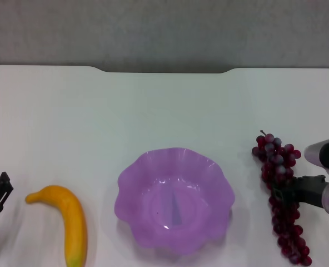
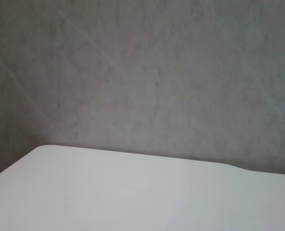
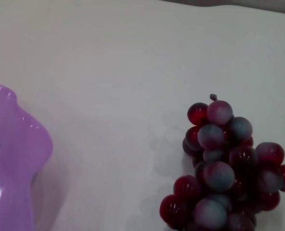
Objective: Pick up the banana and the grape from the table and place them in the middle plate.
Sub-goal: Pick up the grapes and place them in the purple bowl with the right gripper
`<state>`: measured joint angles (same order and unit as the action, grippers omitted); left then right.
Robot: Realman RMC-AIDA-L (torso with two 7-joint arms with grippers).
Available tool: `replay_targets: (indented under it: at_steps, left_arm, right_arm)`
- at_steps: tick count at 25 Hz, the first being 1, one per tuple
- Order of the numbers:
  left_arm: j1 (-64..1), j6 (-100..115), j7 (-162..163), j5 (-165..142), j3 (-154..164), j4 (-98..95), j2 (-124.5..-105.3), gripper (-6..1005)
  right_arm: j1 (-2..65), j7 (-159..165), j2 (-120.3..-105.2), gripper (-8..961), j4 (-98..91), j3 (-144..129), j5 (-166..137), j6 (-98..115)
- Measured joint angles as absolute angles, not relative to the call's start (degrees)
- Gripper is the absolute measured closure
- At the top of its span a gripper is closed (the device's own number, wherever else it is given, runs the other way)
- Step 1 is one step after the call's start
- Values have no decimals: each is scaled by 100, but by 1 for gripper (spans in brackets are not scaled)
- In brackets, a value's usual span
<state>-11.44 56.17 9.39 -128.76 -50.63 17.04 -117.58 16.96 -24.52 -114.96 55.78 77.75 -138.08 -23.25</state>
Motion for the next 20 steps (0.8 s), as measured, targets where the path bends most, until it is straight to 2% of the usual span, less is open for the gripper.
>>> replay_targets:
  at_steps: [4, 15, 20]
  left_arm:
    - [-1143, 5615, 951, -12876, -5063, 1704, -11760, 120]
    - [-1165, 5615, 949, -12876, -5063, 1714, -11760, 120]
    - [-1168, 5616, 944, -12876, -5062, 1714, -11760, 119]
  right_arm:
    - [1586, -2452, -11496, 541, 5574, 7567, -13808, -1930]
    - [1525, -2429, -11501, 593, 5363, 7072, -13747, -1180]
    - [1533, -2412, -11505, 692, 5338, 6956, -13746, -1057]
